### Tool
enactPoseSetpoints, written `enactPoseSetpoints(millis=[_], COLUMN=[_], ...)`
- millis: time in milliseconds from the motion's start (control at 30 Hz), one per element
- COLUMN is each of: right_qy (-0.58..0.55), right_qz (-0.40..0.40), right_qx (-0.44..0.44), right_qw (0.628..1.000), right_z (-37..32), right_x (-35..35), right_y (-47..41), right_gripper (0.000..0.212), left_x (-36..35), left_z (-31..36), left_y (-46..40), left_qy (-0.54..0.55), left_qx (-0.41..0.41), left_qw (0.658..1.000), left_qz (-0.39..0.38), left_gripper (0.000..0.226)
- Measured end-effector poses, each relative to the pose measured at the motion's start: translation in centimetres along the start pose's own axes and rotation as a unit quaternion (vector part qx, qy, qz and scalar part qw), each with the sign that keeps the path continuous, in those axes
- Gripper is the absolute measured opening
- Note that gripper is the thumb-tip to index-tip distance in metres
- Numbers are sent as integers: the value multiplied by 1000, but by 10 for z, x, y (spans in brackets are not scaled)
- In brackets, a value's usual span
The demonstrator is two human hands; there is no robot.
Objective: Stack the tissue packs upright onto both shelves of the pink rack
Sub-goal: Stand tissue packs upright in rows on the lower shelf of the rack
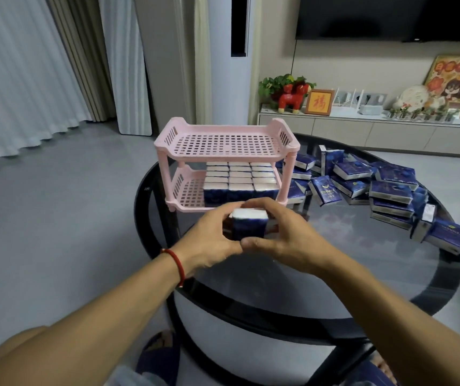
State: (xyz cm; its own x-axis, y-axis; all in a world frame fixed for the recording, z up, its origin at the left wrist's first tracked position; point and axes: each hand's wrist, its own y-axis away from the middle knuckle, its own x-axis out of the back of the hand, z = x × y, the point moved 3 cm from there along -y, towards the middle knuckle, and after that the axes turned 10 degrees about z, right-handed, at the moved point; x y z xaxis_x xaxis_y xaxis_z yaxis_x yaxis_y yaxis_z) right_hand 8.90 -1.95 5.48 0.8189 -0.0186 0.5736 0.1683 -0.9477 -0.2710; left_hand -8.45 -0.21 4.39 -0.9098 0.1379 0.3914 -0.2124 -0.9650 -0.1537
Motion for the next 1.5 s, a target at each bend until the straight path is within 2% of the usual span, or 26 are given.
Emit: enactPoseSetpoints(millis=[67, 167, 300, 433, 533, 600, 633, 700, 767, 800, 867, 933, 1000, 1100, 1167, 1233, 1300, 1367, 1433, 1500], right_qy=[-5, -39, -67, -121, -133, -98, -70, -36, -20, -1, 18, 5, 7, 7, 2, -14, -24, -26, -29, -31], right_qz=[34, 71, 84, 76, 58, 72, 113, 265, 398, 415, 390, 348, 322, 300, 292, 288, 285, 285, 285, 285], right_qx=[-2, -4, -31, -55, -51, -51, -59, -105, -165, -189, -206, -199, -178, -146, -133, -127, -117, -108, -105, -105], right_qw=[999, 997, 994, 988, 988, 991, 989, 958, 902, 890, 897, 916, 930, 943, 947, 949, 951, 952, 952, 952], right_z=[-5, -14, -15, -23, -30, -30, -27, -15, 3, 13, 29, 42, 54, 70, 78, 82, 84, 86, 89, 92], right_x=[-7, -17, -37, -51, -57, -58, -56, -45, -30, -22, -11, -4, -1, -2, -4, -4, -5, -5, -6, -7], right_y=[-6, -15, -30, -40, -47, -52, -53, -52, -51, -54, -64, -71, -69, -63, -59, -58, -57, -59, -61, -62], right_gripper=[56, 52, 54, 57, 58, 49, 40, 27, 41, 53, 64, 49, 36, 36, 41, 46, 45, 39, 35, 34], left_x=[17, 36, 66, 79, 92, 111, 123, 144, 158, 163, 170, 176, 176, 163, 153, 146, 145, 144, 138, 130], left_z=[-1, -2, -6, -12, -18, -28, -36, -56, -74, -80, -88, -91, -96, -97, -95, -91, -90, -88, -85, -84], left_y=[-2, -4, -13, -16, -20, -23, -25, -26, -26, -26, -32, -43, -59, -85, -104, -121, -136, -147, -155, -162], left_qy=[25, 34, 30, -34, -47, -39, -26, 29, 72, 79, 89, 118, 134, 142, 208, 255, 199, 77, -18, -35], left_qx=[24, 43, 61, 20, 1, 21, 39, 83, 119, 128, 138, 140, 145, 153, 149, 141, 133, 115, 87, 65], left_qw=[999, 998, 994, 999, 999, 997, 996, 990, 982, 978, 969, 950, 921, 895, 902, 920, 952, 979, 990, 993], left_qz=[12, 14, 91, 13, 27, 57, 74, 108, 131, 145, 186, 254, 336, 395, 348, 263, 193, 148, 108, 92], left_gripper=[84, 73, 59, 63, 58, 53, 52, 55, 60, 60, 52, 39, 34, 33, 34, 37, 43, 50, 54, 60])
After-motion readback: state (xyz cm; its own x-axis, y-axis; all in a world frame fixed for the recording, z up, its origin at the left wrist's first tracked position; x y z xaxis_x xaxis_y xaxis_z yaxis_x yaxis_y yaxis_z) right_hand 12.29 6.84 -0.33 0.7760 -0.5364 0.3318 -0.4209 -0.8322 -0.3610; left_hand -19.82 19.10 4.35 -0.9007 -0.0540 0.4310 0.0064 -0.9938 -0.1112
